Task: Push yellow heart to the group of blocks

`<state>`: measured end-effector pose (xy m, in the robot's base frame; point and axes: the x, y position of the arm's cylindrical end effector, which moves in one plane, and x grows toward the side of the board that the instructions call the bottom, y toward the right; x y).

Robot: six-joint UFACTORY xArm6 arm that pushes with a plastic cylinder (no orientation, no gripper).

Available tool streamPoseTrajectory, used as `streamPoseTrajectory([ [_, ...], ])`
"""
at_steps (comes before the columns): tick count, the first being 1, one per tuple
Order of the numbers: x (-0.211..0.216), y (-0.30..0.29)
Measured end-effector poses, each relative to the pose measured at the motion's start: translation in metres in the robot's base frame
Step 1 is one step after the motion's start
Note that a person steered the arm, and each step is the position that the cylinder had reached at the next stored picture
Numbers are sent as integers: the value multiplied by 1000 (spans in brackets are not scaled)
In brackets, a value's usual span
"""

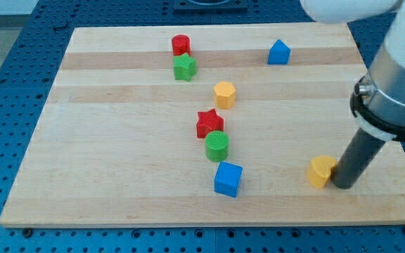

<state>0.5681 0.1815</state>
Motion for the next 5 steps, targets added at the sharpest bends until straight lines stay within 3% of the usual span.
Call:
streamPoseTrajectory([
  [3,-4,-41],
  [5,-6,-11],
])
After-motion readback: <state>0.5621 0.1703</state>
